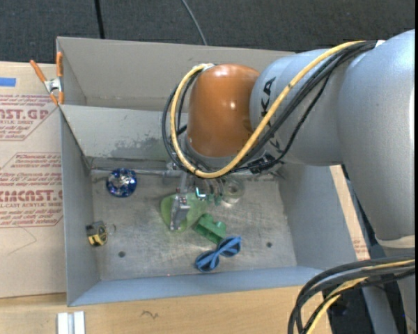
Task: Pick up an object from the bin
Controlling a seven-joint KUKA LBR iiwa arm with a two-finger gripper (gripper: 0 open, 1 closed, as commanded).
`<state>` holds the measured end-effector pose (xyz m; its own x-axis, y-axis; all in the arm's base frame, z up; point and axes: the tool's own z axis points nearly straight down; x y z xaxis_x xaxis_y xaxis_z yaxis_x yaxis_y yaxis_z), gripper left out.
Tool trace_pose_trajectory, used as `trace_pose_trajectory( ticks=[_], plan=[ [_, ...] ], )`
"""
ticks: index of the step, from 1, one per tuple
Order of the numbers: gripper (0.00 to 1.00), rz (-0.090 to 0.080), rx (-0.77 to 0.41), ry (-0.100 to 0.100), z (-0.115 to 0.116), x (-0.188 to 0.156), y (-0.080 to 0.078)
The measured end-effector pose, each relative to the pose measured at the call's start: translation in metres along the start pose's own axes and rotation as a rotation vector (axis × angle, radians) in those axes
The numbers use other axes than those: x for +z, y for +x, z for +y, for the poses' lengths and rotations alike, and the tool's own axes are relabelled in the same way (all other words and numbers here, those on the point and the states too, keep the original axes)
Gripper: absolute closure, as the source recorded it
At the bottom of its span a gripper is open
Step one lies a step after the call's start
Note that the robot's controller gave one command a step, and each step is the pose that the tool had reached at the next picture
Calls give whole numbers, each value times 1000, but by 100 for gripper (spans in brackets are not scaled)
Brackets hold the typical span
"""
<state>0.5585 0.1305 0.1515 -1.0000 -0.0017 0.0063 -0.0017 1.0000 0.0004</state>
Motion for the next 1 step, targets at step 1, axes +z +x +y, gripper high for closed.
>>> trace_pose_trajectory(
  ticks=[1],
  plan=[
    [0,-12,-8,-3,-46,64,-9]
  ],
)
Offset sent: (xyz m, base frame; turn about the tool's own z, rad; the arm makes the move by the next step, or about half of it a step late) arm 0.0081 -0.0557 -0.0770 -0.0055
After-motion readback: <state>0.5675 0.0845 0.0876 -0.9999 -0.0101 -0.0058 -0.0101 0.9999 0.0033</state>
